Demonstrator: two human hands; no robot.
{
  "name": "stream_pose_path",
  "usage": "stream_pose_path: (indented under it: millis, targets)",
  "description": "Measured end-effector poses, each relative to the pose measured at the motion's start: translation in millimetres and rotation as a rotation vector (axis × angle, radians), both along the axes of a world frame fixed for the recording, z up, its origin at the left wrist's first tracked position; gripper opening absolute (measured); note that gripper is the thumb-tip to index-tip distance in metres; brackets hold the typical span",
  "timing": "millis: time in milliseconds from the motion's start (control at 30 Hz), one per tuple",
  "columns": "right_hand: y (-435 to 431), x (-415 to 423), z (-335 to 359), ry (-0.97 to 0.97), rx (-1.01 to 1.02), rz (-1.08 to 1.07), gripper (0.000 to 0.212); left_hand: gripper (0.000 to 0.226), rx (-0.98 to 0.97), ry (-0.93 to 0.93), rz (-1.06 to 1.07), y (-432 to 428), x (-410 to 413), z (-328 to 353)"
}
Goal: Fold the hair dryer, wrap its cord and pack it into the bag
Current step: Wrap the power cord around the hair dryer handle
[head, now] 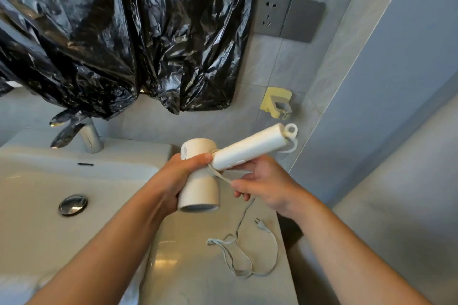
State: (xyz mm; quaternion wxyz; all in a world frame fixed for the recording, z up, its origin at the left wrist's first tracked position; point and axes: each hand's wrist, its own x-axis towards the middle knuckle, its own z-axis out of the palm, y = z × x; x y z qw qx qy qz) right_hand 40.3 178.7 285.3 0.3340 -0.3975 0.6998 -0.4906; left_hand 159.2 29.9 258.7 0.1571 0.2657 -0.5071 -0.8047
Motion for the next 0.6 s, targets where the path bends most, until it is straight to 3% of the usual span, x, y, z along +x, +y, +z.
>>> stream_pose_path:
  millis: [133, 267, 333, 400, 533, 600]
  targets:
    - [7.6, -31.4, -24.3, 0.059, 0.301, 0.239, 0.018, 0.035, -0.05, -0.017, -0.118, -8.8, -5.3, -21.1]
    - [5.4, -59.1, -77.5, -0.006, 0.299, 0.229, 0.021, 0.045, -0.112, -0.028, -0.165, -12.5, -19.6, -59.2]
    - [2.0, -74.7, -103.2, -0.048, 0.32, 0.184, 0.024, 0.063, -0.179, -0.038, -0.197, -14.9, -24.8, -82.0]
    - [-2.2, -86.7, -123.4, 0.023, 0.357, 0.211, 0.024, 0.078, -0.312, -0.088, -0.219, -16.2, -28.1, -102.7]
    - [-3.6, -90.1, -154.6, 0.16, 0.314, 0.19, 0.01, 0.077, -0.807, -0.239, -0.235, -4.0, -32.8, -131.1]
    - [-2.7, -86.3, -167.4, 0.227, 0.309, 0.149, 0.009, 0.079, -0.956, -0.295, -0.188, 1.4, -34.1, -145.4]
